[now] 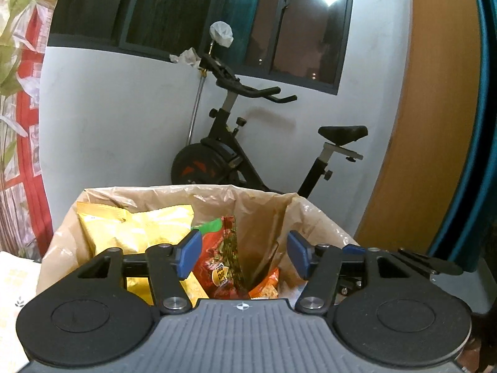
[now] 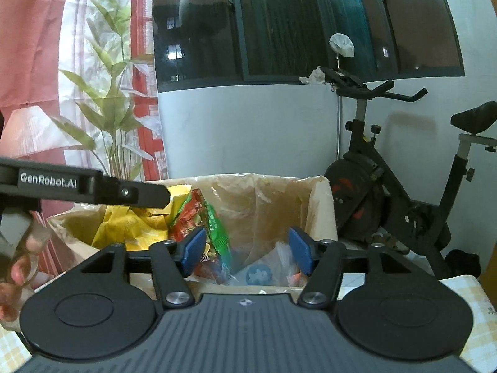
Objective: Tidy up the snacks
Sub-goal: 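Move both tools back from the box toward the jerky packets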
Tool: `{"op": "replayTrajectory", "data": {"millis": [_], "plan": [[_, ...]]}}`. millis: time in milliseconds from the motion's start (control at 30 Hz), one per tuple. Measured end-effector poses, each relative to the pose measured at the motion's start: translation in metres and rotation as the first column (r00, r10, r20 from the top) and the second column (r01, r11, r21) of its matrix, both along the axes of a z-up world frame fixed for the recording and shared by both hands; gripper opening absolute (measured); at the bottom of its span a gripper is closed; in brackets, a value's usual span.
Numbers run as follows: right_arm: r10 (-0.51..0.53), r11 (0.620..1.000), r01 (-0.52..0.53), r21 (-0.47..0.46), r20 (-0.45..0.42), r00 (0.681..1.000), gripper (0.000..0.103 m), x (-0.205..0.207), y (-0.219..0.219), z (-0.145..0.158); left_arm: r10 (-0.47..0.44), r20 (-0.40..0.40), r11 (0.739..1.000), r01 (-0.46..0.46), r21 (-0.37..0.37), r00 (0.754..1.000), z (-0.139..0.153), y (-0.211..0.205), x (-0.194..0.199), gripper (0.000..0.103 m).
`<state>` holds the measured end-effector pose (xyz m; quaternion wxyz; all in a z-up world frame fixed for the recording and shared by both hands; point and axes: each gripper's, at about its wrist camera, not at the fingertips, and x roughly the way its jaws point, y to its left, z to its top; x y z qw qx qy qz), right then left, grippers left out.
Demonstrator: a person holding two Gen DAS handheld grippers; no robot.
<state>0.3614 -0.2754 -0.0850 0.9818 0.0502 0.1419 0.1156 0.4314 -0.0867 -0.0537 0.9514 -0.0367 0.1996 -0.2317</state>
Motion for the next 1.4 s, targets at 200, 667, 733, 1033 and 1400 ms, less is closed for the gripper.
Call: {"op": "replayTrajectory", "data": {"millis": [200, 667, 733, 1033, 1400], "plan": [[-0.011, 1.0, 0.011, 0.014, 0.008, 1.0, 0.066, -0.019, -0.001, 0.008, 0.031, 0.006, 0.998, -0.031, 0.051, 1.0, 0.005, 0.015, -0.028, 0.063], [-0.035, 0.997, 0.041, 0.059, -0.102, 0.994, 0.066, -0.097, -0.007, -0.013, 0.067, -0.057, 0.995, -0.062, 0.082, 0.996, -0.024, 0.057, -0.106, 0.063], [-0.038, 0.997, 0.047, 0.053, -0.145, 0.989, 0.066, -0.105, -0.005, -0.025, 0.086, -0.084, 0.994, -0.08, 0.071, 0.993, -0.035, 0.061, -0.112, 0.063], [-0.008, 0.99, 0.066, 0.126, -0.414, 0.91, 0.066, -0.138, 0.004, -0.09, 0.142, -0.181, 0.989, -0.134, 0.056, 0.973, -0.079, 0.072, -0.135, 0.063], [0.001, 0.991, 0.074, 0.11, -0.566, 0.824, 0.067, -0.143, 0.019, -0.123, 0.179, -0.248, 0.984, -0.177, 0.03, 0.952, -0.099, 0.091, -0.151, 0.063]]}}
